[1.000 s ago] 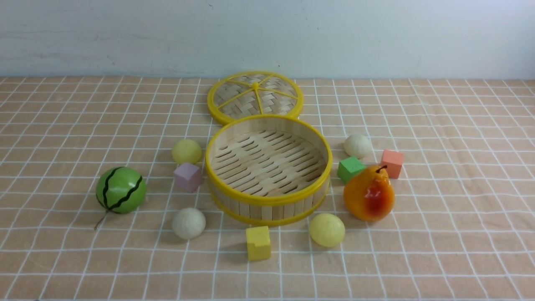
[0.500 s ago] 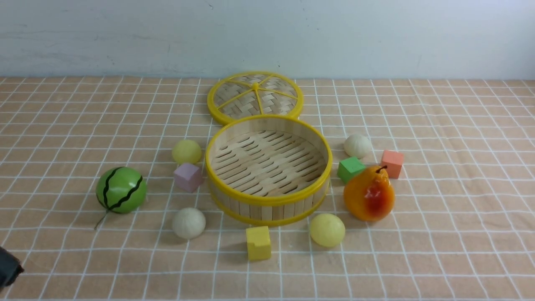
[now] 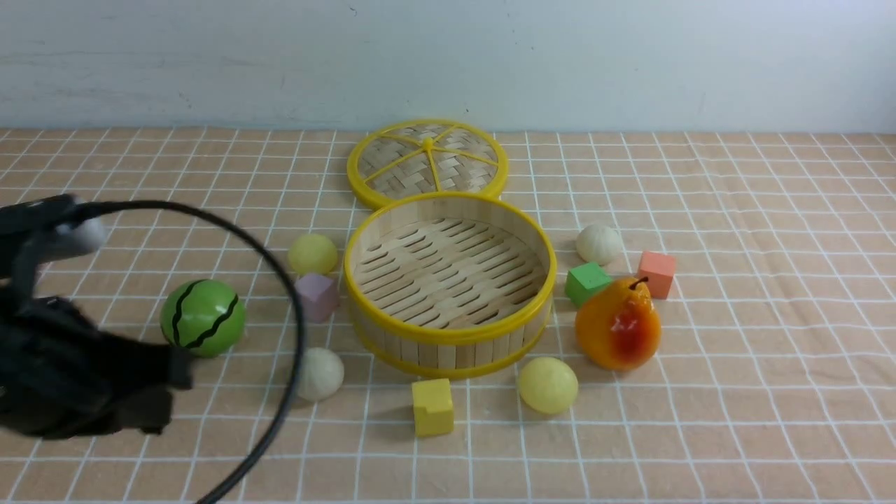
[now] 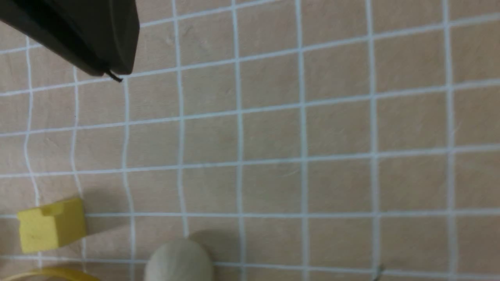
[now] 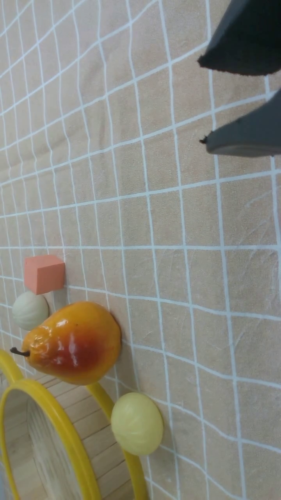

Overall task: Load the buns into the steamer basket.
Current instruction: Use the left arm to grab a steamed stuffed bun

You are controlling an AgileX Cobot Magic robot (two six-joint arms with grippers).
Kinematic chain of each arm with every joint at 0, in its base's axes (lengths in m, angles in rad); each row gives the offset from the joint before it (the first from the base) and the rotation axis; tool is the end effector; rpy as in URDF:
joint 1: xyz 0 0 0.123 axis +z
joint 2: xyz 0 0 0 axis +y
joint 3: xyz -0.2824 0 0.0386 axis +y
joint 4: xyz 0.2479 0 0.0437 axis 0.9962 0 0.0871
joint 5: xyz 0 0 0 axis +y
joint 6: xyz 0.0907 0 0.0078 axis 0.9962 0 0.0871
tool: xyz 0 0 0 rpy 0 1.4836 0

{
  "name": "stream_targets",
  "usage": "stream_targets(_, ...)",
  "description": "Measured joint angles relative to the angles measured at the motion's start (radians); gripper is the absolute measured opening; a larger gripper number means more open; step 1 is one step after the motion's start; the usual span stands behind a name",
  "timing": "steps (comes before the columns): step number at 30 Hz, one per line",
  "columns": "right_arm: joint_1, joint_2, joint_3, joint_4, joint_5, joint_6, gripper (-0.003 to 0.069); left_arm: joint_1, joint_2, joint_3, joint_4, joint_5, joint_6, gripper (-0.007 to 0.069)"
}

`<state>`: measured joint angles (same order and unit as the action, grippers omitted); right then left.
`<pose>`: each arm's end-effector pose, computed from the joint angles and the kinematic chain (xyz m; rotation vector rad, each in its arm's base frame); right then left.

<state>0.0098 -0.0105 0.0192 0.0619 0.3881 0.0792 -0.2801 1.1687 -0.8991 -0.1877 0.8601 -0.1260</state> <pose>0.0521 0.0026 0.1724 0.1031 1.8786 0.1224 0.2094 -0.0736 0.2966 0.0922 2.6344 -0.3705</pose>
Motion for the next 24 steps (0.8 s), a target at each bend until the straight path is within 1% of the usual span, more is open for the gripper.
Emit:
stream_targets(1,0.0,0.0,0.0,0.0,0.0,0.0,0.0241,-0.036,0.038,-0.032,0.012,-0.001,0.002,-0.0013)
stream_targets(2,0.0,0.0,0.0,0.0,0.0,0.0,0.0241,-0.044,0.047,-0.032,0.012,-0.001,0.002,-0.0013)
stream_targets(3,0.0,0.0,0.0,0.0,0.0,0.0,0.0241,-0.095,0.109,-0.077,0.044,-0.002,-0.002,-0.0013)
stream_targets(5,0.0,0.0,0.0,0.0,0.0,0.0,0.0241,-0.132,0.198,-0.137,0.084,-0.001,-0.027,-0.0013)
stream_targets(6,0.0,0.0,0.0,0.0,0.0,0.0,0.0241,-0.135,0.207,-0.147,0.087,-0.001,-0.032,-0.0013)
stream_targets(8,0.0,0.0,0.0,0.0,0.0,0.0,0.0241,-0.134,0.333,-0.207,0.129,-0.003,-0.051,-0.0013)
stream_targets(9,0.0,0.0,0.0,0.0,0.0,0.0,0.0241,-0.133,0.342,-0.215,0.131,-0.005,-0.051,-0.0013)
stream_targets(13,0.0,0.0,0.0,0.0,0.0,0.0,0.0241,-0.122,0.517,-0.301,0.157,-0.024,-0.051,-0.0009)
stream_targets(14,0.0,0.0,0.0,0.0,0.0,0.0,0.0241,-0.121,0.517,-0.305,0.159,-0.024,-0.051,-0.0008)
stream_targets(15,0.0,0.0,0.0,0.0,0.0,0.0,0.0241,-0.115,0.568,-0.335,0.178,-0.029,-0.051,0.0017)
stream_targets(16,0.0,0.0,0.0,0.0,0.0,0.0,0.0241,-0.115,0.572,-0.338,0.182,-0.029,-0.051,0.0022)
stream_targets(17,0.0,0.0,0.0,0.0,0.0,0.0,0.0241,-0.109,0.595,-0.358,0.198,-0.036,-0.051,0.0061)
stream_targets(18,0.0,0.0,0.0,0.0,0.0,0.0,0.0241,-0.106,0.597,-0.361,0.2,-0.038,-0.051,0.0072)
stream_targets(19,0.0,0.0,0.0,0.0,0.0,0.0,0.0241,-0.097,0.607,-0.369,0.209,-0.052,-0.051,0.0114)
stream_targets(22,0.0,0.0,0.0,0.0,0.0,0.0,0.0241,-0.071,0.607,-0.376,0.21,-0.098,-0.051,0.0209)
stream_targets(23,0.0,0.0,0.0,0.0,0.0,0.0,0.0241,-0.071,0.607,-0.376,0.208,-0.101,-0.051,0.0215)
stream_targets(24,0.0,0.0,0.0,0.0,0.0,0.0,0.0241,-0.062,0.609,-0.377,0.206,-0.12,-0.051,0.0252)
